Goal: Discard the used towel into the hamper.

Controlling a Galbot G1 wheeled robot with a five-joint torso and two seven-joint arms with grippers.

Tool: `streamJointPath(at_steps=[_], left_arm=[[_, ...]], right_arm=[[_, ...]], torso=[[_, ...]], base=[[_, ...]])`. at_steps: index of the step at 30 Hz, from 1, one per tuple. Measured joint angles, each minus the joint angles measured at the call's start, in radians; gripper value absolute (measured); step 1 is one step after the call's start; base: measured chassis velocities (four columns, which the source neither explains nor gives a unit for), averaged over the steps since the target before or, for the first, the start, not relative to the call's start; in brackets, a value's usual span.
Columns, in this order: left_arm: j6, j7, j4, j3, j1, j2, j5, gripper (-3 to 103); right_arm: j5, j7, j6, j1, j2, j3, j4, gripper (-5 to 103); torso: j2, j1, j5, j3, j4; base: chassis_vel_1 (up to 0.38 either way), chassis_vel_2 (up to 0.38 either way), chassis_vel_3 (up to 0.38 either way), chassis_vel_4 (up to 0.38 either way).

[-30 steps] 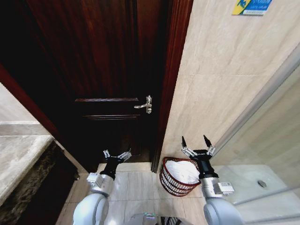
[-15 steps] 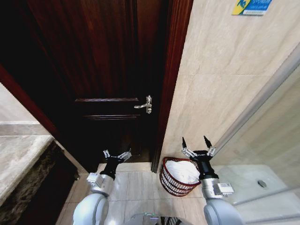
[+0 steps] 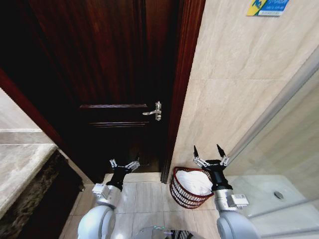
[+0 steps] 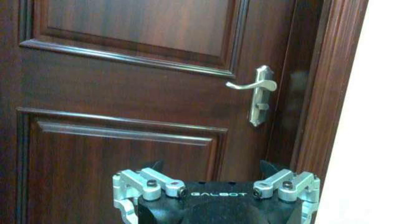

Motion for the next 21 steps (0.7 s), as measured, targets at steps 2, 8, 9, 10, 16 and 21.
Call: streamJointPath(at_steps=[2, 8, 9, 10, 16, 21], left_arm=[[0.0, 0.0, 0.0, 0.0, 0.0, 0.0, 0.0, 100], [0.0, 0.0, 0.0, 0.0, 0.0, 0.0, 0.0, 100], [0.0, 0.0, 0.0, 0.0, 0.0, 0.0, 0.0, 100], [0.0, 0.0, 0.0, 0.0, 0.0, 0.0, 0.0, 100], [0.0, 0.0, 0.0, 0.0, 0.0, 0.0, 0.0, 100], [0.0, 0.0, 0.0, 0.0, 0.0, 0.0, 0.0, 100]], right_arm=[[0.0, 0.0, 0.0, 0.0, 0.0, 0.0, 0.0, 100], [0.0, 0.0, 0.0, 0.0, 0.0, 0.0, 0.0, 100], [0.0, 0.0, 0.0, 0.0, 0.0, 0.0, 0.0, 100], [0.0, 0.0, 0.0, 0.0, 0.0, 0.0, 0.0, 100], [0.0, 0.0, 0.0, 0.0, 0.0, 0.0, -0.001, 100], [0.0, 0.0, 0.0, 0.0, 0.0, 0.0, -0.001, 100]], torso=[[-0.004, -0.002, 0.0, -0.002, 0.0], [-0.01, -0.005, 0.0, -0.006, 0.0], [-0.01, -0.005, 0.0, -0.006, 0.0], [-0.011, -0.005, 0.0, -0.006, 0.0001], [-0.013, -0.006, 0.0, -0.007, 0.0001], [-0.012, -0.006, 0.0, -0.007, 0.0003]], base=[[0.0, 0.0, 0.0, 0.0], [0.046, 0.053, 0.052, 0.051], [0.054, 0.074, 0.06, 0.067], [0.064, 0.074, 0.06, 0.07], [0.07, 0.072, 0.069, 0.07], [0.071, 0.058, 0.067, 0.062]])
